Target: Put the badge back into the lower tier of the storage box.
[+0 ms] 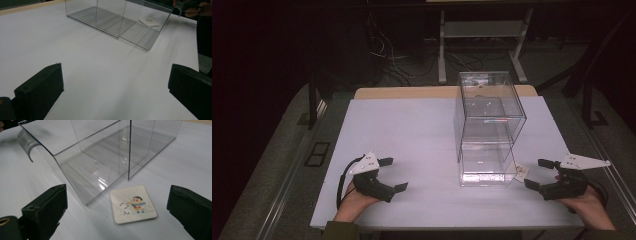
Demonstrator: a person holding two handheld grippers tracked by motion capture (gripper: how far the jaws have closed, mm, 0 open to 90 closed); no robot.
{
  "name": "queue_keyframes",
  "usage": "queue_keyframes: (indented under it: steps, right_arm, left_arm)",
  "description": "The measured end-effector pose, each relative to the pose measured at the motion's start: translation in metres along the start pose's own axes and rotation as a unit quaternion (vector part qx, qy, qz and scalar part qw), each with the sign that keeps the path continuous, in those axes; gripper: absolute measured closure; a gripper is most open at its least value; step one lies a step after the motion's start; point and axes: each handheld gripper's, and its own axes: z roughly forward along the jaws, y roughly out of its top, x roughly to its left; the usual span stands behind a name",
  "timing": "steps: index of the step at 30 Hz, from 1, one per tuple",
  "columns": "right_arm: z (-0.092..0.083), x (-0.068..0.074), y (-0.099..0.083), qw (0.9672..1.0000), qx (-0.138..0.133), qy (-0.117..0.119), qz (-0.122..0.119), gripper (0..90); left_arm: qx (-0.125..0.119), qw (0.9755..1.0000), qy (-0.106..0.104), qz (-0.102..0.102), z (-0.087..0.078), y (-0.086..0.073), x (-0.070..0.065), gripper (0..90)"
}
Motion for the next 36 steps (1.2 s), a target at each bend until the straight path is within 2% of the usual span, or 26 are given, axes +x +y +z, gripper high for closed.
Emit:
queue_keyframes:
  steps: [7, 14, 22, 36]
  right_arm:
    - [0.001, -0.005, 0.001, 0.9999, 0.004, -0.005, 0.01, 3.1]
    - [-0.002, -0.01, 0.005, 0.9997, -0.017, -0.008, 0.017, 3.1]
    - [-0.004, -0.015, 0.01, 0.9994, -0.023, -0.02, 0.018, 3.0]
    - [0.004, -0.024, 0.021, 0.9997, -0.005, -0.019, 0.013, 3.1]
  left_arm:
    - [-0.001, 1.0, 0.0, 0.0, 0.0, 0.0, 0.0, 0.0]
    - [-0.001, 1.0, 0.0, 0.0, 0.0, 0.0, 0.0, 0.0]
    - [-0.002, 1.0, 0.0, -0.001, 0.001, 0.0, -0.001, 0.0]
    - [-0.001, 1.0, 0.001, 0.001, 0.001, 0.0, -0.001, 0.0]
